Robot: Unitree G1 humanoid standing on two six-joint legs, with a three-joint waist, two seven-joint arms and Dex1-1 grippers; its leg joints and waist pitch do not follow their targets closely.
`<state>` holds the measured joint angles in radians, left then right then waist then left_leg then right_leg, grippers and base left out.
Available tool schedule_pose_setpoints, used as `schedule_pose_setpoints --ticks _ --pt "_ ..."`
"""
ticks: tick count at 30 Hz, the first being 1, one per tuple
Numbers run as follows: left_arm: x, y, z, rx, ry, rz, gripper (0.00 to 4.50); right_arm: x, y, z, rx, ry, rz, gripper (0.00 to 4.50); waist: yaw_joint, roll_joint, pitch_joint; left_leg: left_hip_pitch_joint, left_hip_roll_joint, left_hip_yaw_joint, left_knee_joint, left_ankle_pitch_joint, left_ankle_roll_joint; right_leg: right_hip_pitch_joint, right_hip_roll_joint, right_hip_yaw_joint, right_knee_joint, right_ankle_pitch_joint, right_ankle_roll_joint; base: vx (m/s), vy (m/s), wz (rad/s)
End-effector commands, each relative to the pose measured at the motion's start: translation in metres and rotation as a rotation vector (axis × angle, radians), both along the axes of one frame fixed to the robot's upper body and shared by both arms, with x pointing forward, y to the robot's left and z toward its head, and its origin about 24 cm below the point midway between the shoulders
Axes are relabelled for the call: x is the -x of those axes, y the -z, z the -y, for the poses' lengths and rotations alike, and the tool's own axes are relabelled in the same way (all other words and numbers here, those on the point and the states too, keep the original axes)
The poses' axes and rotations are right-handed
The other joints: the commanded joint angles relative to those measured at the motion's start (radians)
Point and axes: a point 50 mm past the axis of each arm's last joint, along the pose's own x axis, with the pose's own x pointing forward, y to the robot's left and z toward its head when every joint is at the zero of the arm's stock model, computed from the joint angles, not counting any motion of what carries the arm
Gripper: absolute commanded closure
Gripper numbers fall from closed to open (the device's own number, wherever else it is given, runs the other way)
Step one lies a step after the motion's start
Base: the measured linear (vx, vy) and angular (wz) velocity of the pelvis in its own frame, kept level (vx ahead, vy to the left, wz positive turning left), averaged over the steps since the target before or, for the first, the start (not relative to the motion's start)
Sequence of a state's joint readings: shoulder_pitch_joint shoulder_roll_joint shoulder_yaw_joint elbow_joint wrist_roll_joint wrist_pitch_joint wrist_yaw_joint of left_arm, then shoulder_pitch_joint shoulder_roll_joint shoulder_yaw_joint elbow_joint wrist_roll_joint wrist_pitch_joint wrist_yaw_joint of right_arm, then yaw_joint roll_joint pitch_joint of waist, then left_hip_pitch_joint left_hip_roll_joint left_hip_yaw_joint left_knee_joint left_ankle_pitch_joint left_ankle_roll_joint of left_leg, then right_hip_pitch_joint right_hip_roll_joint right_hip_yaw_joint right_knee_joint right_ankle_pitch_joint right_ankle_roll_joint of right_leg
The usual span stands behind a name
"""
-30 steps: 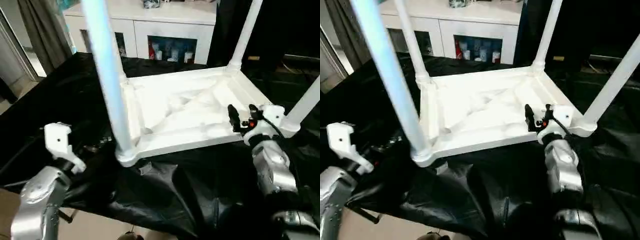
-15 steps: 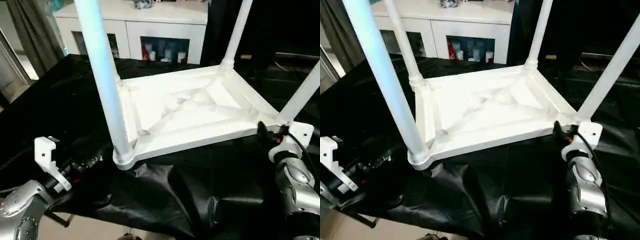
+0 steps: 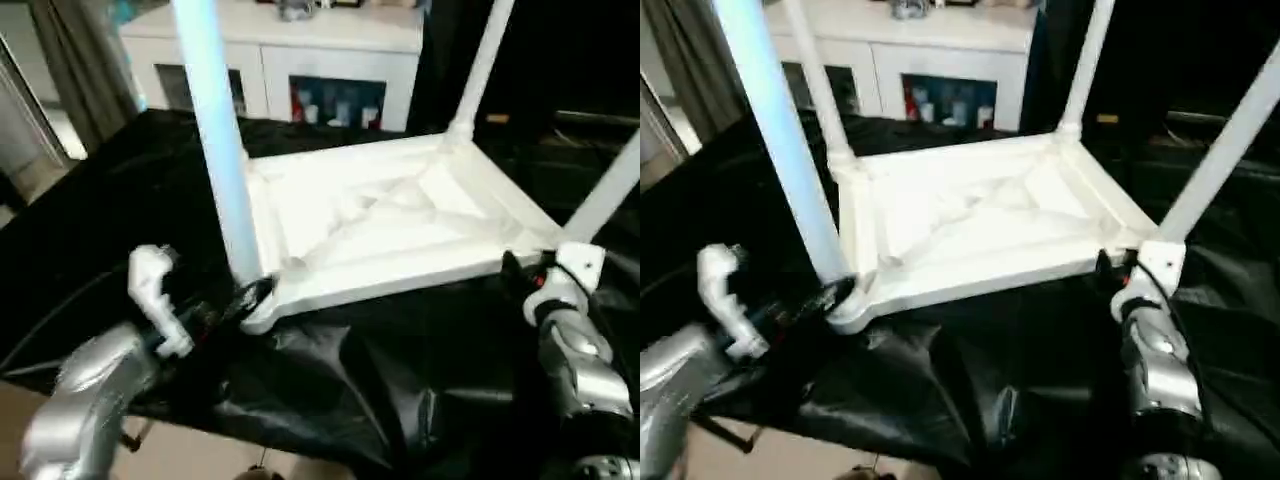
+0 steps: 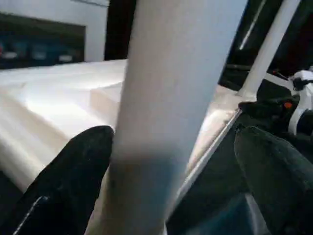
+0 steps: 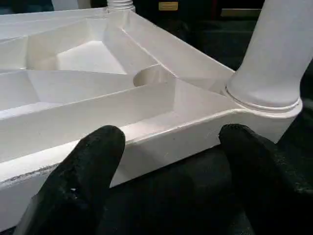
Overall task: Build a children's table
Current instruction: Rotate table base
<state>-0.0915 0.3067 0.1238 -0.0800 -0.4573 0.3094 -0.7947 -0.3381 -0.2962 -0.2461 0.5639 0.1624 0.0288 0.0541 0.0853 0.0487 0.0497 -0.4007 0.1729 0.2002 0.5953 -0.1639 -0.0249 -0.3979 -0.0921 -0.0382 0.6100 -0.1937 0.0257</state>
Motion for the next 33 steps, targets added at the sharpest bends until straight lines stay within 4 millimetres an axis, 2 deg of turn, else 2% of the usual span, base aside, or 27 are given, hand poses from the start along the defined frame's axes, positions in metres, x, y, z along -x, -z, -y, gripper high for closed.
schedule_pose_setpoints --ticks 1,3,5,12,15,18,19,20,21,22,23,24,25,26,30,31,33 --pt "-0.004 0.000 0.005 -0.011 0.010 0.004 0.05 -0.003 0.002 -0.003 0.001 -0.011 -0.022 0.87 -0.005 -0.012 -0.060 0.035 0.043 -0.029 -0.085 -0.384 -0.048 0.016 -0.042 0.030 -0.088 -0.334 -0.121 0.000 0.000 0.00" --pt "-0.005 -0.002 0.011 0.006 0.046 0.005 0.05 -0.006 0.003 -0.007 -0.008 -0.033 -0.037 0.87 -0.006 -0.012 -0.062 0.031 0.042 -0.027 -0.082 -0.350 -0.036 0.021 -0.043 0.030 -0.083 -0.291 -0.136 0.000 0.000 0.00" --pt "-0.003 -0.007 0.028 0.039 0.155 0.002 0.05 -0.012 0.007 -0.018 -0.031 -0.097 -0.065 0.87 -0.010 -0.007 -0.064 0.029 0.042 -0.026 -0.079 -0.324 -0.025 0.024 -0.041 0.028 -0.078 -0.244 -0.161 0.000 0.000 0.00" --pt "0.009 -0.010 0.050 0.064 0.364 -0.045 0.05 -0.021 0.010 -0.033 -0.035 -0.163 -0.092 0.87 -0.013 -0.012 -0.066 0.029 0.043 -0.022 -0.074 -0.280 0.000 0.027 -0.041 0.027 -0.071 -0.205 -0.203 0.000 0.000 0.00" --pt "0.021 -0.010 0.057 0.057 0.495 -0.101 0.05 -0.028 -0.005 -0.036 -0.072 -0.173 0.013 0.87 -0.013 -0.013 -0.066 0.031 0.044 -0.022 -0.075 -0.290 0.002 0.026 -0.042 0.027 -0.071 -0.224 -0.205 0.000 0.000 0.00" --pt "0.018 -0.010 0.057 0.045 0.472 -0.080 0.05 -0.031 -0.019 -0.029 -0.094 -0.137 0.112 0.87 -0.014 -0.013 -0.065 0.031 0.045 -0.022 -0.076 -0.286 -0.001 0.028 -0.041 0.028 -0.072 -0.221 -0.199 0.000 0.000 0.00" --pt "0.015 -0.010 0.057 0.045 0.451 -0.069 0.05 -0.032 -0.024 -0.023 -0.084 -0.102 0.139 0.87 -0.014 -0.013 -0.064 0.033 0.045 -0.020 -0.075 -0.287 -0.005 0.027 -0.040 0.029 -0.073 -0.223 -0.196 0.000 0.000 0.00" --pt "0.010 -0.011 0.056 0.039 0.416 -0.053 0.05 -0.031 -0.028 -0.007 -0.024 -0.011 0.140 0.87 -0.012 -0.013 -0.064 0.035 0.044 -0.020 -0.074 -0.281 -0.012 0.025 -0.037 0.028 -0.074 -0.222 -0.193 0.000 0.000 0.00" --pt "0.009 -0.011 0.056 0.041 0.412 -0.051 0.05 -0.031 -0.027 -0.002 0.000 0.019 0.127 0.87 -0.011 -0.013 -0.065 0.037 0.043 -0.019 -0.074 -0.279 -0.015 0.026 -0.037 0.027 -0.073 -0.220 -0.192 0.000 0.000 0.00" --pt "0.008 -0.012 0.055 0.044 0.409 -0.050 0.05 -0.030 -0.026 0.005 0.031 0.055 0.108 0.87 -0.009 -0.009 -0.065 0.038 0.042 -0.019 -0.073 -0.282 -0.020 0.025 -0.037 0.027 -0.073 -0.222 -0.190 0.000 0.000 0.00" --pt "0.008 -0.012 0.056 0.049 0.409 -0.051 0.05 -0.029 -0.025 0.010 0.054 0.074 0.090 0.87 -0.006 -0.013 -0.065 0.039 0.039 -0.017 -0.071 -0.290 -0.029 0.025 -0.035 0.026 -0.075 -0.239 -0.181 0.000 0.000 0.00" --pt "0.008 -0.013 0.056 0.052 0.411 -0.049 0.05 -0.028 -0.024 0.014 0.077 0.090 0.073 0.87 -0.004 -0.012 -0.064 0.039 0.038 -0.016 -0.071 -0.295 -0.029 0.025 -0.036 0.027 -0.076 -0.245 -0.176 0.000 0.000 0.00" --pt "0.007 -0.014 0.056 0.053 0.414 -0.050 0.05 -0.027 -0.024 0.016 0.091 0.097 0.064 0.87 -0.004 -0.015 -0.064 0.034 0.036 -0.018 -0.071 -0.293 -0.028 0.029 -0.037 0.027 -0.077 -0.254 -0.167 0.000 0.000 0.00" --pt "0.007 -0.014 0.056 0.050 0.419 -0.051 0.05 -0.025 -0.021 0.021 0.121 0.110 0.034 0.87 -0.004 -0.013 -0.065 0.032 0.036 -0.019 -0.071 -0.289 -0.027 0.030 -0.038 0.026 -0.076 -0.253 -0.164 0.000 0.000 0.00" --pt "0.007 -0.015 0.056 0.046 0.431 -0.053 0.05 -0.023 -0.011 0.024 0.148 0.081 -0.063 0.87 -0.012 -0.014 -0.066 0.031 0.035 -0.020 -0.069 -0.292 -0.016 0.029 -0.034 0.024 -0.076 -0.243 -0.169 0.000 0.000 0.00" --pt "0.006 -0.015 0.057 0.046 0.436 -0.051 0.05 -0.024 -0.006 0.020 0.127 0.037 -0.093 0.87 -0.013 -0.010 -0.067 0.031 0.035 -0.020 -0.068 -0.297 -0.011 0.030 -0.035 0.024 -0.076 -0.240 -0.176 0.000 0.000 0.00" --pt "0.007 -0.017 0.059 0.052 0.463 -0.054 0.05 -0.028 -0.002 0.009 0.085 -0.052 -0.104 0.87 -0.015 -0.012 -0.066 0.030 0.037 -0.020 -0.068 -0.304 -0.004 0.030 -0.035 0.024 -0.076 -0.238 -0.188 0.000 0.000 0.00"
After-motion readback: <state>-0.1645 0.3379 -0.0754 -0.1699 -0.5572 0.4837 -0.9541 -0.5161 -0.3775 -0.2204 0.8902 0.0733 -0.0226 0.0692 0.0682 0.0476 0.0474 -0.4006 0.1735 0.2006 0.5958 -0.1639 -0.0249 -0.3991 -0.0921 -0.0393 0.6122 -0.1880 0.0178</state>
